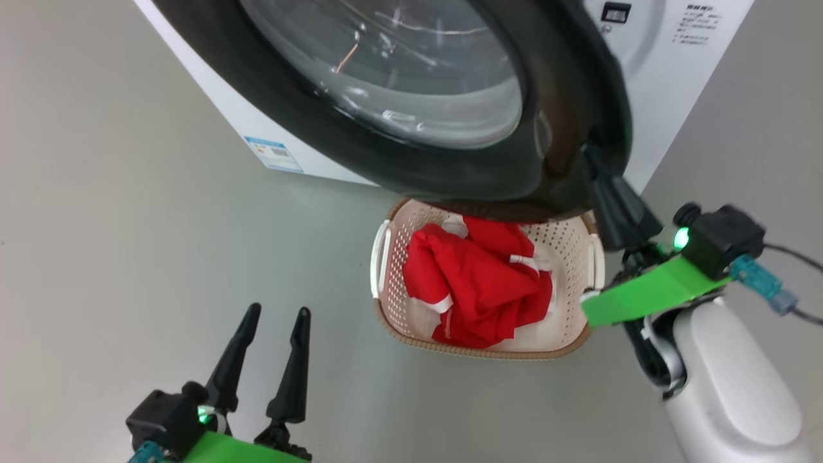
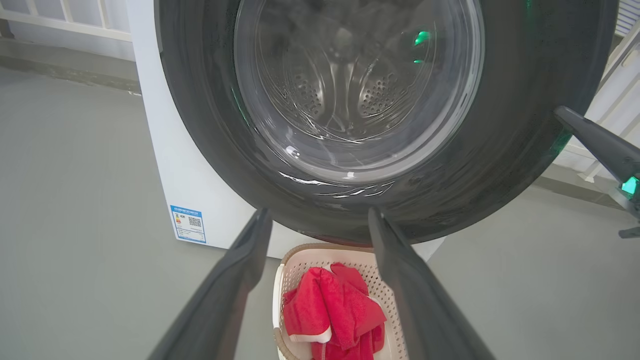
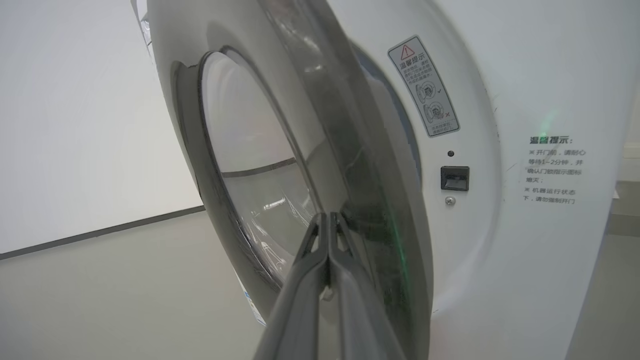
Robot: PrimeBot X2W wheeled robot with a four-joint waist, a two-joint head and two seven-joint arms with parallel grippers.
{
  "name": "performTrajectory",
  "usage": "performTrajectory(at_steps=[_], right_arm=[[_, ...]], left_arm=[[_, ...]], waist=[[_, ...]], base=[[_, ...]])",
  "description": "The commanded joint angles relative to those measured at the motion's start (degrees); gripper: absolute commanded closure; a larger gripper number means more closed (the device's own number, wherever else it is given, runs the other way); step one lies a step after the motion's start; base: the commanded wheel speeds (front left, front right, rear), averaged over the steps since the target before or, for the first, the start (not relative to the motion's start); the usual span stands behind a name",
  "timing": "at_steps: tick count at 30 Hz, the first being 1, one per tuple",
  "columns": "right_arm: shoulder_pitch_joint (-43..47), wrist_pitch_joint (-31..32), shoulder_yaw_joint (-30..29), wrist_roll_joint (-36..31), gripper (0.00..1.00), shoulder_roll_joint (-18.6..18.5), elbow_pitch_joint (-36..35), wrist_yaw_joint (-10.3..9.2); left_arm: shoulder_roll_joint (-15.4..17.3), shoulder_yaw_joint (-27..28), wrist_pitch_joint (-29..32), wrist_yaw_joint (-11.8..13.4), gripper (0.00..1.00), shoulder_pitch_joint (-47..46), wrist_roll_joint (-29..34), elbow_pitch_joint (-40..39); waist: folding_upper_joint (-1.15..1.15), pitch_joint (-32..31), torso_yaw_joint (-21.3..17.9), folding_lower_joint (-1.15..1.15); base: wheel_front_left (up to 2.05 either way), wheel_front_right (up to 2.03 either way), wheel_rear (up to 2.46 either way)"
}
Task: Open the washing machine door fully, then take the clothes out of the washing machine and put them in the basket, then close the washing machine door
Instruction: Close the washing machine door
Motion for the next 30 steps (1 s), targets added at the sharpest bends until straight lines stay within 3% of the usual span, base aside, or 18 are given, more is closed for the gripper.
performTrajectory(at_steps=[1,15,30], right_arm=[[-2.27,-0.37,0.22,-0.62,1.00,0.29,-1.80,0.10],[-10.52,-0.37,-4.80,-1.99,1.00,-2.22,-1.83,0.10],[-19.25,-0.37,-9.35,-2.34,1.00,-1.64,-1.28,0.10]], left_arm=[[0.51,1.34,-0.70,-0.31,0.00,-1.58,-0.47,-1.56],[0.49,-1.23,-0.70,-0.31,0.00,-5.14,-2.81,-3.06],[0.48,-2.67,-0.70,-0.31,0.00,-8.03,-5.02,-3.56]], waist=[[0.00,1.32,0.67,0.00],[0.00,7.38,2.85,0.00],[0.00,11.30,4.00,0.00]], base=[[0.00,0.00,0.00],[0.00,0.00,0.00],[0.00,0.00,0.00]])
